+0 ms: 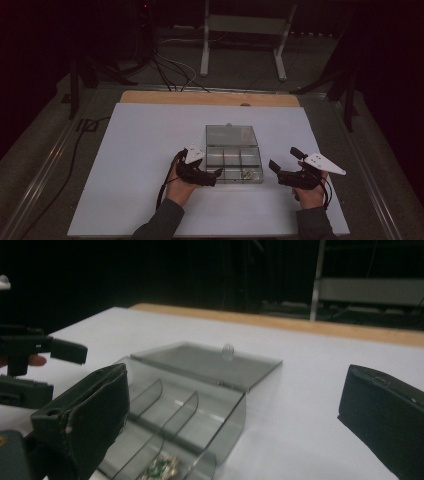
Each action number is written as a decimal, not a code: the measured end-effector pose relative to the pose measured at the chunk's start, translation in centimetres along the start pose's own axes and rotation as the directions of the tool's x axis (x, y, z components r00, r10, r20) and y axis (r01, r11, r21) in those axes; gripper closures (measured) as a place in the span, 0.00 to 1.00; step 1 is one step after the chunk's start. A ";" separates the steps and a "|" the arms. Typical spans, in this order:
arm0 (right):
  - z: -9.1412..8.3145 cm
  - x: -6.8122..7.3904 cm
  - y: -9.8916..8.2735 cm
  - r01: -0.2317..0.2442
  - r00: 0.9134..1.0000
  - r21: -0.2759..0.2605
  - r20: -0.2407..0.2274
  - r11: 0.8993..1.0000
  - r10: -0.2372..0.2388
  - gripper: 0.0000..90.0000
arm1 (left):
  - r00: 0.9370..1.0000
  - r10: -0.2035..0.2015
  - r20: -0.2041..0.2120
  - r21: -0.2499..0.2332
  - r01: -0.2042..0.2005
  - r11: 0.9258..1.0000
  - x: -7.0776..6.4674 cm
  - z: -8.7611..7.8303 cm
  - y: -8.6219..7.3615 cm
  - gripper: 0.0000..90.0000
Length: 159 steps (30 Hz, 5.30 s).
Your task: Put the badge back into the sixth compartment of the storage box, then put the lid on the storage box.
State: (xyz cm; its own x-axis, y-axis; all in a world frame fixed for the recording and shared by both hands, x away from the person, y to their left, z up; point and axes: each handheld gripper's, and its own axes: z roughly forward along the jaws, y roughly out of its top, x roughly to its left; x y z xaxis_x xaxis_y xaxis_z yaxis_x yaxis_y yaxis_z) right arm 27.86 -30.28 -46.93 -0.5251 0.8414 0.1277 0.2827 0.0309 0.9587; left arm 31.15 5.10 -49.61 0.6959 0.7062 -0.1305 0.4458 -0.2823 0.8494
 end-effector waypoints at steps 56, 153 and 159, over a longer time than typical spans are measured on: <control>9.6 -1.3 5.8 -0.040 0.998 0.258 0.058 0.965 0.026 0.00 | 0.999 -0.027 -0.021 -0.013 0.027 1.000 0.4 -0.3 -0.4 0.02; 17.0 -3.2 0.5 -0.324 0.936 0.539 0.064 0.778 0.346 0.23 | 0.995 -0.068 -0.074 0.149 0.078 0.986 0.2 1.4 -1.9 0.60; 17.0 -3.4 0.4 -0.349 0.923 0.544 0.058 0.763 0.381 0.26 | 0.995 -0.066 -0.074 0.151 0.077 0.985 0.2 1.5 -1.9 0.60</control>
State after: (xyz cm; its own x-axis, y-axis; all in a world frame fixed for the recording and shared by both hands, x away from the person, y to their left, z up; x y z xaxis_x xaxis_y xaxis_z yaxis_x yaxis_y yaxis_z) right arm 43.42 -23.95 -51.31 -0.3306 0.8195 0.4680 0.8358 0.0239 0.5486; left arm 31.24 4.82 -51.98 0.6210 0.7696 -0.1484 0.5783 -0.3221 0.7496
